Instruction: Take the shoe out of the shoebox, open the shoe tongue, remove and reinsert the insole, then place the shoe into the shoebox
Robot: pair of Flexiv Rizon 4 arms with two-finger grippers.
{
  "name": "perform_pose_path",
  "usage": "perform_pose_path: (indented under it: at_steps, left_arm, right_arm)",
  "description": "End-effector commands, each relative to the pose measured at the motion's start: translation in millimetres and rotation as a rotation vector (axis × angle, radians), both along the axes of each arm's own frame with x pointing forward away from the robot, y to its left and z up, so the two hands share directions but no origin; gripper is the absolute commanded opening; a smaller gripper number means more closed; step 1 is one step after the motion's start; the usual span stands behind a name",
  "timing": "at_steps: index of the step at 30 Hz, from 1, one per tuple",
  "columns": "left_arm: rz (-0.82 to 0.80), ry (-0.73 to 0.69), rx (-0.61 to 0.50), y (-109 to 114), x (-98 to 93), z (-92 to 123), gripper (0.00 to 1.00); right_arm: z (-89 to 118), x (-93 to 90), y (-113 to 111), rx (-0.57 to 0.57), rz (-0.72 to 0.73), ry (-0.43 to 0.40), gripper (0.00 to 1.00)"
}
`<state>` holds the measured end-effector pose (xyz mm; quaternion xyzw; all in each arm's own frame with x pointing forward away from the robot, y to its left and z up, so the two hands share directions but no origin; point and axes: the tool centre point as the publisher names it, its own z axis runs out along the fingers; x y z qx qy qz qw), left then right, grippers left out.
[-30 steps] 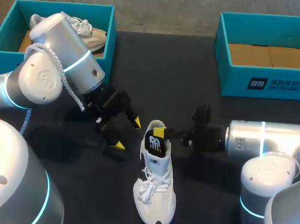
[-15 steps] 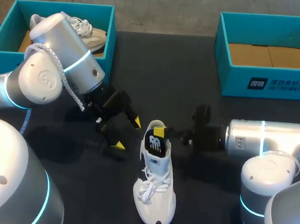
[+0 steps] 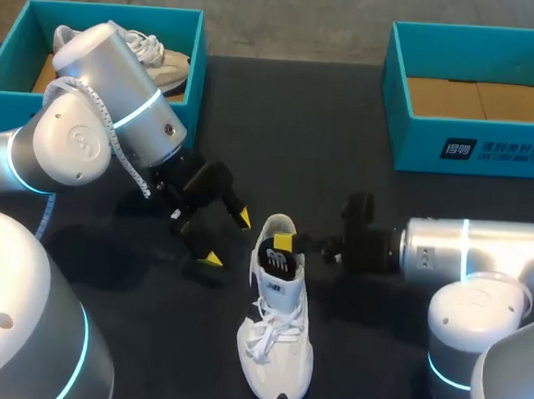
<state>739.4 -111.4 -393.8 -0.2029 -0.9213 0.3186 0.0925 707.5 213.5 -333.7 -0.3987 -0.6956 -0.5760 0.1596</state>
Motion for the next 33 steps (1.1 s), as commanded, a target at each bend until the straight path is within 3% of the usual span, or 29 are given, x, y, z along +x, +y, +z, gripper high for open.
perform_pose_path:
  at_steps: [1, 4, 6, 7, 14, 33]
  left_arm:
    - [0.000, -0.002, 0.003, -0.8, -0.6, -0.4, 1.00]
    - [0.000, -0.002, 0.003, -0.8, -0.6, -0.4, 1.00]
    - [0.000, -0.002, 0.003, -0.8, -0.6, -0.4, 1.00]
    - [0.000, -0.002, 0.003, -0.8, -0.6, -0.4, 1.00]
    - [0.000, -0.002, 0.003, -0.8, -0.6, -0.4, 1.00]
    - [0.000, -0.002, 0.003, -0.8, -0.6, -0.4, 1.00]
  right_arm:
    - [5.7, 0.9, 3.2, -0.014, 0.003, -0.001, 0.00]
    - [8.3, 0.9, 3.5, -0.018, 0.004, -0.007, 0.05]
    - [13.0, 1.5, 3.5, -0.022, 0.004, -0.018, 0.45]
    - [14.6, 1.8, 3.7, -0.025, 0.004, -0.021, 0.48]
    - [24.6, 2.4, 3.9, -0.041, 0.001, -0.046, 0.50]
    - [24.6, 2.4, 3.9, -0.041, 0.001, -0.046, 0.50]
